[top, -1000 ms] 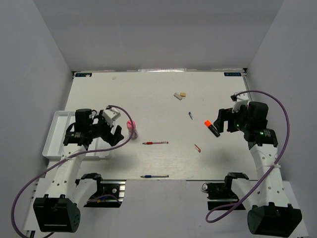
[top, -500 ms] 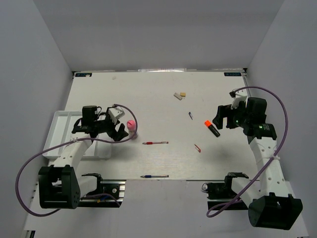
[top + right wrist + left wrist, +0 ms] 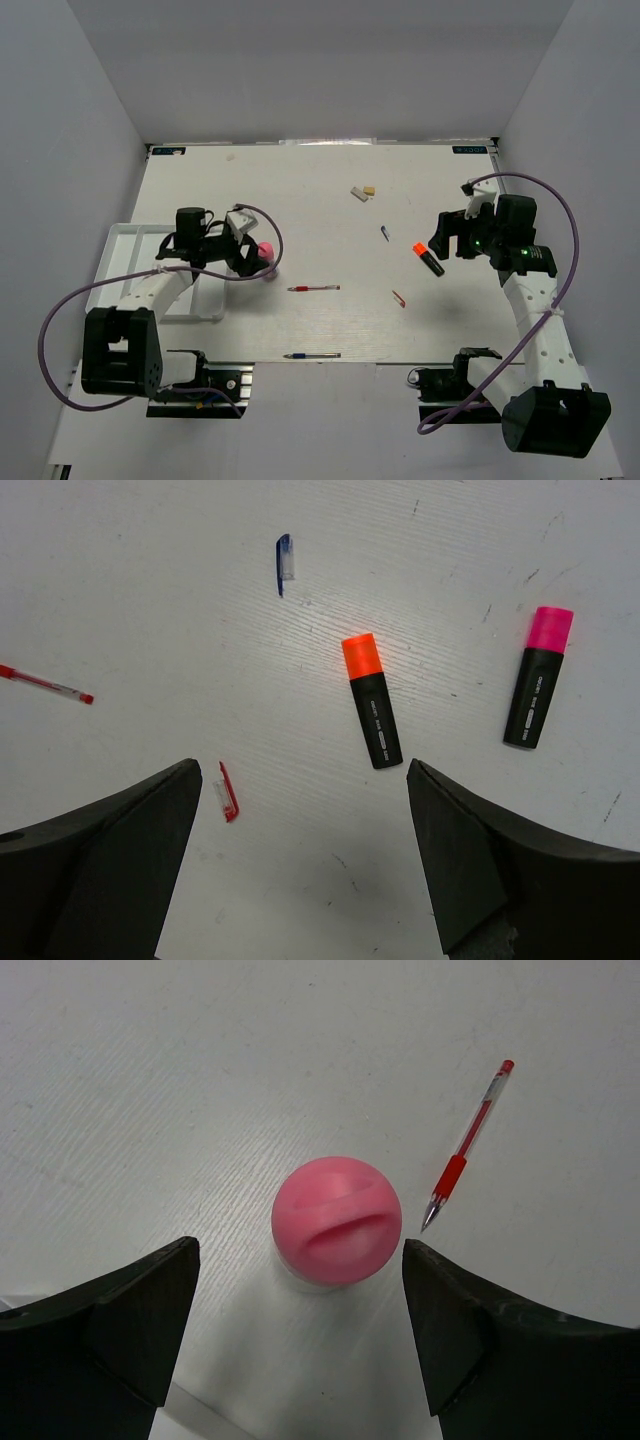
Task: Sort the stationery into containers
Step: Pick up the stationery from the center of the board, then place the stationery in the storage box.
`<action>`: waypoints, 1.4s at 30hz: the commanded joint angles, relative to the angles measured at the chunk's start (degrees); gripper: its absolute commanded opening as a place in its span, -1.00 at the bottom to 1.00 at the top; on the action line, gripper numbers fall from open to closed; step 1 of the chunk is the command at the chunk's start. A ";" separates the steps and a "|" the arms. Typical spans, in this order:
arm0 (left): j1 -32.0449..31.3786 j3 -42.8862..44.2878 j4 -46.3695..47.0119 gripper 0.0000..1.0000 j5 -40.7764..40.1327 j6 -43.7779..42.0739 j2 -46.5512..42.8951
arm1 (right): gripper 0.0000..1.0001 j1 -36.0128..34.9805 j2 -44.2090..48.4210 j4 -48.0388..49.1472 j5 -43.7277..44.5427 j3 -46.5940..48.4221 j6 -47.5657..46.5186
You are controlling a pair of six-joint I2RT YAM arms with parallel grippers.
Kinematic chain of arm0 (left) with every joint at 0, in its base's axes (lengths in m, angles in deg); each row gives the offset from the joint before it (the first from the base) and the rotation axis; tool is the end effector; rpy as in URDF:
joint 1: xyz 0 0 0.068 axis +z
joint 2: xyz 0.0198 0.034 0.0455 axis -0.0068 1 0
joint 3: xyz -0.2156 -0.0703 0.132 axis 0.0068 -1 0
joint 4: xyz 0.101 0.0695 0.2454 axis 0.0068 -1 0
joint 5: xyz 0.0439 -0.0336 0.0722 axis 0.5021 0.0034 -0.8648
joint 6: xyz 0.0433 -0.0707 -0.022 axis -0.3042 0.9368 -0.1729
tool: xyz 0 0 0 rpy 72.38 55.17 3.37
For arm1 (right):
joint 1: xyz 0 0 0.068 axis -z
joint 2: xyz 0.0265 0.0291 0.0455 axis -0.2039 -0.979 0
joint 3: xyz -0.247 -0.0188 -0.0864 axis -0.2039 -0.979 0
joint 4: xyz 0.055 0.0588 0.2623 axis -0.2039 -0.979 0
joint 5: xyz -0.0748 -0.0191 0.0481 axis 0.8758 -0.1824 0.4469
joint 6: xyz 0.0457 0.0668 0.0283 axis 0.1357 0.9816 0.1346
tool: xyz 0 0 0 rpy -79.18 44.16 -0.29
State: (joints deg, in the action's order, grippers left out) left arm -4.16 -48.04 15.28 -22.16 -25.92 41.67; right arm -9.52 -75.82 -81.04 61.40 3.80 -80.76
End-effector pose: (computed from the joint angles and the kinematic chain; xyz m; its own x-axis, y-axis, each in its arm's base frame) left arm 0.2774 -0.0744 0.1683 -0.3042 0.3661 -0.8794 0.8490 0.5229 -0.0760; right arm 0.2578 0.0156 0.2779 -0.5485 -0.1301 -0.8259 -0.3298 0.9414 0.0707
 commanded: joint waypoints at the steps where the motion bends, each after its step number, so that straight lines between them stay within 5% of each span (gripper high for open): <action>1: -1.32 0.19 3.69 0.80 2.48 1.78 0.64 | 0.78 0.05 -0.30 2.41 -1.32 2.33 -0.39; 19: -4.93 -2.62 13.19 0.33 -2.26 9.42 4.33 | 0.78 0.05 -1.36 2.41 -2.03 3.56 -0.57; 23: -5.46 -1.14 11.53 -0.02 -4.28 12.32 4.86 | 0.78 0.13 -1.10 2.59 -2.03 3.21 -0.57; 26: -5.46 4.30 3.54 -0.44 -6.30 13.73 6.52 | 0.78 0.13 -1.01 2.67 -2.03 3.21 -0.57; 32: -5.46 15.99 -10.96 -0.97 -18.06 19.87 5.91 | 0.78 0.13 -0.75 2.76 -2.03 3.12 -0.56; 42: -3.09 37.53 -41.79 -1.00 -39.51 15.67 8.19 | 0.78 0.05 -0.66 3.11 -2.91 3.21 -0.48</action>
State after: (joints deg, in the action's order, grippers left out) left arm -8.18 -13.92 -13.22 -51.92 -7.98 50.26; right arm -9.52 -77.09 -80.07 59.83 4.87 -80.91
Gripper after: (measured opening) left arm 0.567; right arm 0.889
